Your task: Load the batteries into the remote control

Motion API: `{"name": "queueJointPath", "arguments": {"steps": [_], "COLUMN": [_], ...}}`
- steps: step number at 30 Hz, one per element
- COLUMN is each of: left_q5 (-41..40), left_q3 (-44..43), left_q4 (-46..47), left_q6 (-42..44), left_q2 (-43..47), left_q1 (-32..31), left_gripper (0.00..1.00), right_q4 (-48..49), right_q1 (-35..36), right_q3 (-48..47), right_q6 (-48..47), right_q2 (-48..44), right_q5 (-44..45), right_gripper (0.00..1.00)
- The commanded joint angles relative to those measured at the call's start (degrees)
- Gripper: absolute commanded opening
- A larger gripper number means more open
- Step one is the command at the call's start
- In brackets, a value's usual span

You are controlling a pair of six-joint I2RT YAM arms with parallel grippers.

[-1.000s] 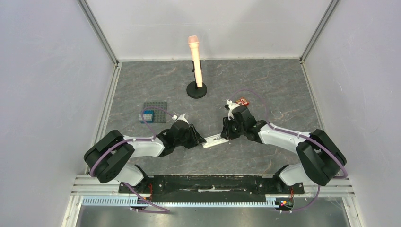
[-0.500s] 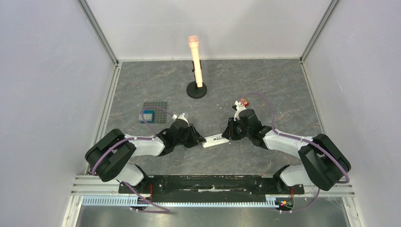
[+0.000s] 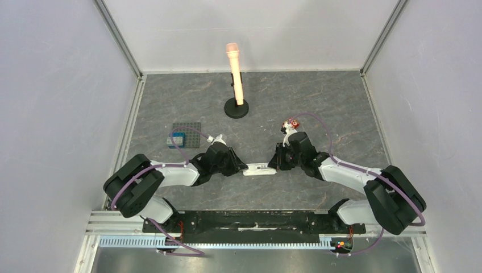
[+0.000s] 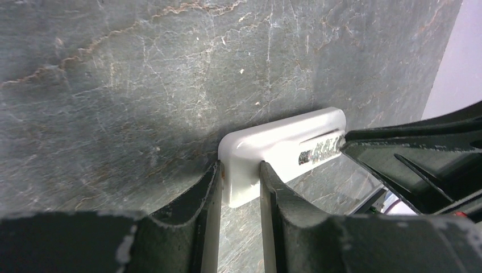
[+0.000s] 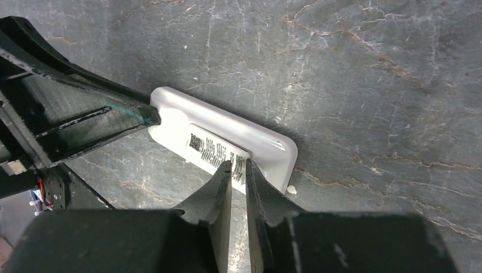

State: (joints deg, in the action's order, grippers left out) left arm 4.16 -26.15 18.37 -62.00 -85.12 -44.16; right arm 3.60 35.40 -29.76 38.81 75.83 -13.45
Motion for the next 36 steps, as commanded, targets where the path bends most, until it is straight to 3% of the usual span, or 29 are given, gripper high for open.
{"name": "queueJointPath", "arguments": {"steps": [1,15,26,36], "left_q5": [-5.7,-6.6,-6.9,-6.7], "left_q3": [-0.5,-0.3,0.1,0.4], "left_q4": [-6.3,-7.0,-7.0,-6.9], "left_q6": [-1.4,-1.5,-1.7,-1.7], "left_q2": [-3.3,-2.2,-1.7,-1.7], "left_q1": [-1.3,-1.3,-1.3,-1.3], "left_gripper": [0.1,0.09,0.09,0.09], "right_q4": [6.1,0.4,-2.1,0.0], "right_q1": [3.7,3.6,3.5,2.5], "right_q3": [-3.4,-3.1,0.2,2.7], "right_q6": [3.9,4.1,19.1,27.5], "right_q2": [-3.2,-3.8,-0.9,-5.0], "right_q5": [-12.6,-7.5,-8.6,-8.9], "right_gripper": [0.15,0.15,0.15,0.14]}}
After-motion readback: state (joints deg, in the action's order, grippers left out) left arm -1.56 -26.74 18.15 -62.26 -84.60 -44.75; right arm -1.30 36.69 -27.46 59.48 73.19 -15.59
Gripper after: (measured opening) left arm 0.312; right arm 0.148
